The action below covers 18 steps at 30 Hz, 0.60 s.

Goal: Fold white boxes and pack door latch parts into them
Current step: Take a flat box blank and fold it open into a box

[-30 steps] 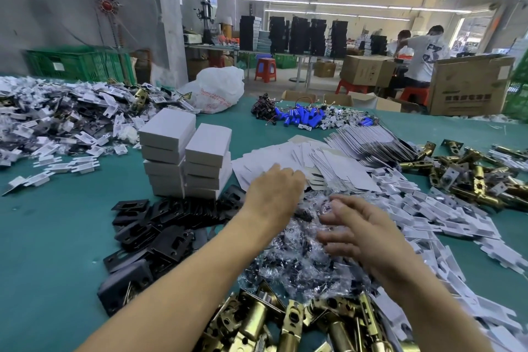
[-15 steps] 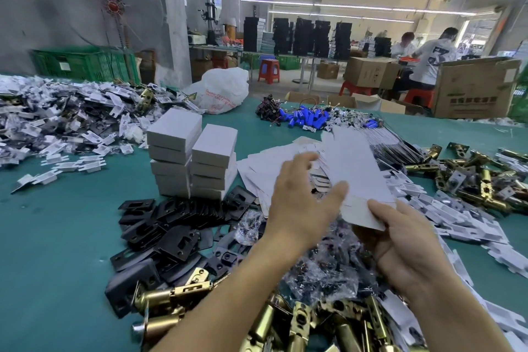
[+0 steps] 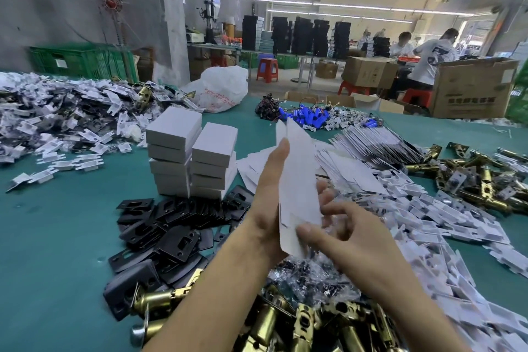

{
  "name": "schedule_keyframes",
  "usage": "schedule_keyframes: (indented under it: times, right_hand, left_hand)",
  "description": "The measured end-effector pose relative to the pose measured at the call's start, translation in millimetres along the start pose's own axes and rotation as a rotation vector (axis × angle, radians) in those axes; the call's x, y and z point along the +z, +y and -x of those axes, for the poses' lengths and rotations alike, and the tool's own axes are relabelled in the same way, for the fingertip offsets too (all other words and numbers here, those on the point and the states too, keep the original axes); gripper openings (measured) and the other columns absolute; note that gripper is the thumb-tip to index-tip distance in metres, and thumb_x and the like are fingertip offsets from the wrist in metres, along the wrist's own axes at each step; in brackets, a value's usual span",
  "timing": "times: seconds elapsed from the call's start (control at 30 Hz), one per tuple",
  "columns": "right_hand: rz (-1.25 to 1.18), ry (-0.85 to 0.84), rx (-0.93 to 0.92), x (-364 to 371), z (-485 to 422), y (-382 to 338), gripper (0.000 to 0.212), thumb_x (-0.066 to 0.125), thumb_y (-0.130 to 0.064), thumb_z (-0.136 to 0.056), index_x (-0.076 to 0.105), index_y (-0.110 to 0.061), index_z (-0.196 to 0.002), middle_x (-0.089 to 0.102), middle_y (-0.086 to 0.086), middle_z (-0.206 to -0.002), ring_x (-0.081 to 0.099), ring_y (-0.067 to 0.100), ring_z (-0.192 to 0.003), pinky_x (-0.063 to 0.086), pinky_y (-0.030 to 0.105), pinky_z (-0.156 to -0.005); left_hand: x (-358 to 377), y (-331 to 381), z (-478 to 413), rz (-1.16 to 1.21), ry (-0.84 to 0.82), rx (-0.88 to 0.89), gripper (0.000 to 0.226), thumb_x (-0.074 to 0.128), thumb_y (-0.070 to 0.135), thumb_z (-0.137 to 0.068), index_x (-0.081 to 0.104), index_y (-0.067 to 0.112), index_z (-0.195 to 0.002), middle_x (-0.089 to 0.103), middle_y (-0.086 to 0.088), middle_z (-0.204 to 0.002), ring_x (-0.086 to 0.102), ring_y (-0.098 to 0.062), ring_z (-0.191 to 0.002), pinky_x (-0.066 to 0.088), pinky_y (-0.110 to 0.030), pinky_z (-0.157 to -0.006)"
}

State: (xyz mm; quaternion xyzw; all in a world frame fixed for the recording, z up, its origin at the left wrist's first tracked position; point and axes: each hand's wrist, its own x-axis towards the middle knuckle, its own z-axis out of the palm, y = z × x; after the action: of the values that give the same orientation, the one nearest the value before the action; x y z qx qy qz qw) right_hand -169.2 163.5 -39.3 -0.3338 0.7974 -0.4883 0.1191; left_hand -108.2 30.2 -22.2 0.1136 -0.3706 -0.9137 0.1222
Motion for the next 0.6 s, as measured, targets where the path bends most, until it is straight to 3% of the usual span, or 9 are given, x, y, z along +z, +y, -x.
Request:
schedule_keyframes:
  times: [0.07, 0.17, 0.23, 0.27, 0.33, 0.43, 0.5, 0.6]
  right_hand:
    - [0.218, 0.161, -0.202, 2.6, 0.3, 2.6, 0.066, 0.067, -0.081, -0.054, 0.051, -0.044, -0.106, 0.057, -0.027, -0.081, 0.054, -0.009, -0.075, 0.039, 0.010, -0.056]
    - [0.284, 0.131, -0.491, 1.7, -0.3, 2.7, 0.073, 0.068, -0.062, -0.067, 0.047, -0.039, -0.133, 0.050, -0.019, -0.118, 0.047, -0.013, -0.106, 0.042, 0.002, -0.075]
    - [0.312, 0.062, -0.602, 3.0, 0.8, 3.4, 0.073, 0.064, -0.047, -0.073, 0.043, -0.033, -0.142, 0.045, -0.011, -0.138, 0.046, -0.008, -0.120, 0.045, 0.005, -0.086]
    - [0.312, 0.027, -0.605, 3.2, 1.7, 3.3, 0.076, 0.062, -0.044, -0.074, 0.038, -0.034, -0.145, 0.039, -0.015, -0.146, 0.047, -0.002, -0.125, 0.051, 0.017, -0.090]
    - [0.309, -0.004, -0.564, 1.5, 2.8, 3.0, 0.083, 0.060, -0.044, -0.073, 0.028, -0.037, -0.150, 0.029, -0.023, -0.152, 0.053, 0.009, -0.125, 0.058, 0.036, -0.086]
    - [0.311, -0.009, -0.553, -2.8, 4.5, 1.5, 0.084, 0.057, -0.045, -0.074, 0.019, -0.043, -0.149, 0.032, -0.022, -0.151, 0.055, 0.011, -0.123, 0.059, 0.038, -0.082]
    - [0.323, -0.025, -0.556, 0.1, 6.5, -0.6, 0.082, 0.053, -0.043, -0.077, 0.013, -0.045, -0.149, 0.034, -0.017, -0.153, 0.055, 0.013, -0.125, 0.058, 0.040, -0.085]
    - [0.370, 0.039, -0.613, 6.2, 6.8, -1.3, 0.072, 0.051, -0.027, -0.083, 0.025, -0.032, -0.150, 0.053, -0.002, -0.143, 0.065, 0.023, -0.111, 0.058, 0.044, -0.079]
  left_hand:
    - [-0.2, 0.5, -0.1, -0.067, 0.045, -0.047, 0.085, 0.050, 0.079, -0.082, 0.058, 0.006, -0.126, 0.052, -0.017, -0.113, 0.054, -0.030, -0.101, 0.041, -0.046, -0.095]
    - [-0.4, -0.2, 2.0, -0.143, 0.060, -0.097, 0.084, 0.045, 0.080, -0.086, 0.061, 0.014, -0.136, 0.060, -0.014, -0.132, 0.058, -0.032, -0.122, 0.038, -0.052, -0.113]
    - [1.8, -2.6, 6.2, -0.171, 0.023, -0.139, 0.074, 0.046, 0.079, -0.086, 0.079, 0.016, -0.110, 0.073, -0.009, -0.115, 0.065, -0.024, -0.112, 0.044, -0.044, -0.108]
    - [3.9, -4.7, 7.6, -0.185, -0.007, -0.154, 0.068, 0.048, 0.077, -0.086, 0.083, 0.019, -0.092, 0.076, -0.005, -0.101, 0.069, -0.020, -0.101, 0.048, -0.038, -0.099]
    - [6.2, -10.1, 8.1, -0.194, -0.039, -0.163, 0.057, 0.053, 0.072, -0.083, 0.083, 0.025, -0.076, 0.076, 0.001, -0.088, 0.071, -0.014, -0.090, 0.052, -0.032, -0.087]
    - [5.4, -15.5, 4.6, -0.193, -0.055, -0.143, 0.053, 0.052, 0.071, -0.084, 0.082, 0.030, -0.068, 0.075, 0.007, -0.080, 0.071, -0.008, -0.081, 0.053, -0.026, -0.078]
    - [4.2, -16.0, 2.7, -0.206, -0.060, -0.148, 0.058, 0.054, 0.073, -0.082, 0.081, 0.025, -0.063, 0.073, 0.004, -0.071, 0.072, -0.008, -0.067, 0.056, -0.022, -0.065]
    - [3.5, -13.0, 3.4, -0.245, -0.058, -0.185, 0.062, 0.060, 0.073, -0.076, 0.074, 0.013, -0.065, 0.065, -0.006, -0.070, 0.065, -0.019, -0.065, 0.053, -0.023, -0.059]
